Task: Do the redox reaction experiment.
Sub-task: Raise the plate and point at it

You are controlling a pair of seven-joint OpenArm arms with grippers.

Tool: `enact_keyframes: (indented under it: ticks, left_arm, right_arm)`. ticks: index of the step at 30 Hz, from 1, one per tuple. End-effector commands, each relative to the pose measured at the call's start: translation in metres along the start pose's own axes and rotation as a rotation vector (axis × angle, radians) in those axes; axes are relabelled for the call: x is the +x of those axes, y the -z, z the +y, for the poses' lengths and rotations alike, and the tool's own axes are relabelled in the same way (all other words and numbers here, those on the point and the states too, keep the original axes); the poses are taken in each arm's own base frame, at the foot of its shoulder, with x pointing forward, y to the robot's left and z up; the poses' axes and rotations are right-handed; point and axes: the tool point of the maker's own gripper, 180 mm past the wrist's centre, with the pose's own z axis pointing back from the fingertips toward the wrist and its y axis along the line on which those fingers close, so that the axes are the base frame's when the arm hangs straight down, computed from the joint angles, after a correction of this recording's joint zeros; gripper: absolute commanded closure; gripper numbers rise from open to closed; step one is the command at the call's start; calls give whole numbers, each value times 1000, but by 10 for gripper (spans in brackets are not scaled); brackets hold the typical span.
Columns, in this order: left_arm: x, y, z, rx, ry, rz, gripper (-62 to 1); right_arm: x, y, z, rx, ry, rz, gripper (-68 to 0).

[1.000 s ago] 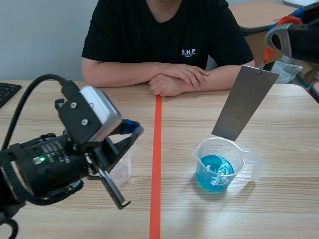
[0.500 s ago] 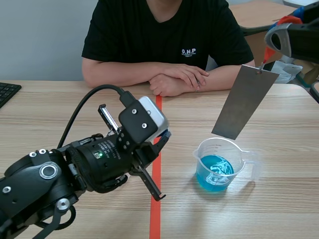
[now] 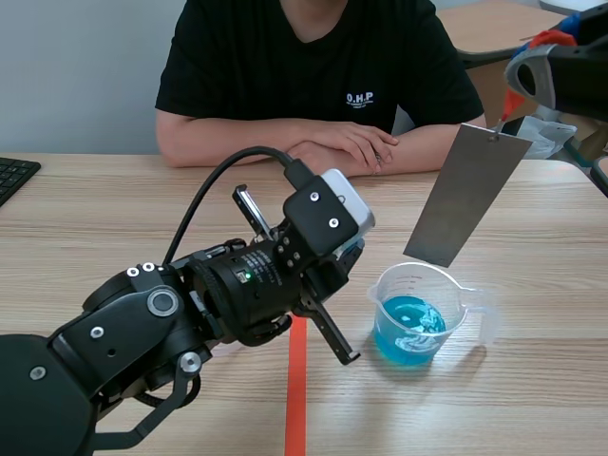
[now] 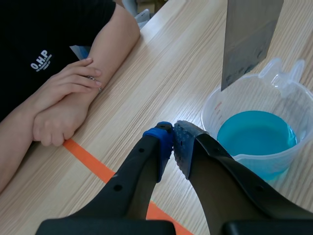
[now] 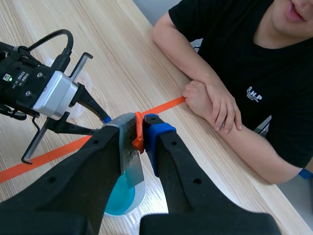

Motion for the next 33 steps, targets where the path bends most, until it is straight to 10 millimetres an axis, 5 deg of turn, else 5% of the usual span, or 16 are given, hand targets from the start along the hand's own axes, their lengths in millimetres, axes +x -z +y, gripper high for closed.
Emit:
enact_keyframes:
  ticks: [1,33]
  left_arm:
    - [15,6,3,10,-3,-36,-49]
    - [26,17,-5,-1,2,-42,-49]
  right_arm:
    - [8,-1,1,6,-23,-20,-17]
    - [8,-1,1,6,-22,-21,-17]
